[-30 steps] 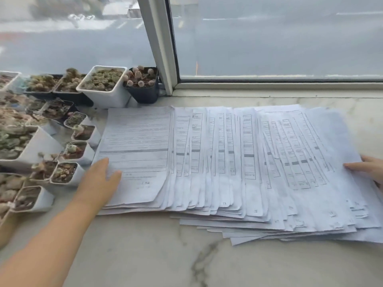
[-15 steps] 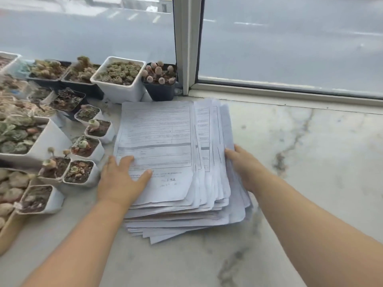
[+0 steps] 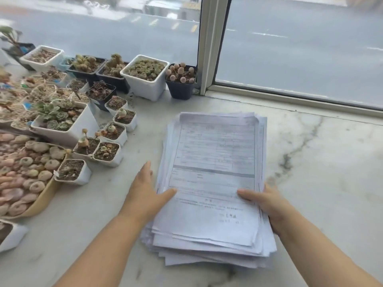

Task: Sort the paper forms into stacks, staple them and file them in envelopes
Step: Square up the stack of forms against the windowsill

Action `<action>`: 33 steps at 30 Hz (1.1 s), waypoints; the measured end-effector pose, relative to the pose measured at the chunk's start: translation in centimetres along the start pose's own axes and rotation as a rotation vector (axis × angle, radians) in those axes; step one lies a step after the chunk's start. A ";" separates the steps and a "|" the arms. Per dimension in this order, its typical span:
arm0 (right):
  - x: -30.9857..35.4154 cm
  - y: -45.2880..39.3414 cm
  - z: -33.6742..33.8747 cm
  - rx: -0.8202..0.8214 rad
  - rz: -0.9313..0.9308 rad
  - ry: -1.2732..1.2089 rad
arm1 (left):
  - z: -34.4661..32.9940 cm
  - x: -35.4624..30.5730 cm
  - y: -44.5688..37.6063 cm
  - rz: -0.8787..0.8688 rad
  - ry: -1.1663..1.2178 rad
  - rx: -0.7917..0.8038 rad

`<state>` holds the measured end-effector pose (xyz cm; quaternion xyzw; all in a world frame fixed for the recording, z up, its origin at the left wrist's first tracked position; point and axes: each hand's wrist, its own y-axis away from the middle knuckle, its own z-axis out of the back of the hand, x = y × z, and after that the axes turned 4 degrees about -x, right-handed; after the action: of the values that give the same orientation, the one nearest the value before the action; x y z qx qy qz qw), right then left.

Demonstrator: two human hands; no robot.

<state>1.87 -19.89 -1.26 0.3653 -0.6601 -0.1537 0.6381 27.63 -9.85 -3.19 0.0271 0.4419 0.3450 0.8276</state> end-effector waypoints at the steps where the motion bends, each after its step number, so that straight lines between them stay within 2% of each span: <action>1: -1.3 1.8 1.8 0.020 -0.041 -0.033 | -1.0 0.0 1.7 0.029 0.073 0.058; 4: -4.7 7.0 7.5 0.090 -0.191 -0.059 | -4.6 -0.3 7.0 0.064 0.132 0.119; 7: -6.4 10.3 11.9 0.074 -0.265 -0.068 | -9.1 -1.3 12.5 -0.040 -0.087 0.119; 12: -7.9 13.1 13.8 -0.075 -0.148 -0.094 | -13.1 -2.9 18.3 -0.030 -0.185 0.057; 15: -7.1 15.5 15.7 0.001 -0.011 -0.117 | -12.2 -4.1 19.5 0.095 0.067 0.062; 19: -4.9 19.7 18.7 0.209 0.207 -0.053 | -10.3 -6.6 22.4 0.084 0.490 0.359; 20: -4.2 20.7 19.2 0.238 0.266 -0.018 | -10.1 -7.3 23.1 0.064 0.551 0.375; 22: -3.1 22.3 19.7 0.246 0.401 0.075 | -10.0 -8.9 24.6 0.008 0.659 0.268; 25: -2.2 23.7 19.7 0.144 0.579 0.187 | -10.3 -11.2 27.0 -0.132 0.736 0.025; 29: -1.4 24.8 18.8 -0.013 0.720 0.134 | -10.5 -13.4 29.8 -0.354 0.612 -0.288; 31: -1.9 25.1 18.4 -0.053 0.740 0.137 | -10.4 -12.9 29.9 -0.391 0.563 -0.345; 33: -3.2 25.1 18.2 -0.083 0.713 0.146 | -10.3 -11.4 29.1 -0.382 0.574 -0.269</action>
<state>-22.98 -5.30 10.68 0.0962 -0.6919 0.0783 0.7112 -0.27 2.87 8.84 -0.2629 0.6040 0.2328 0.7154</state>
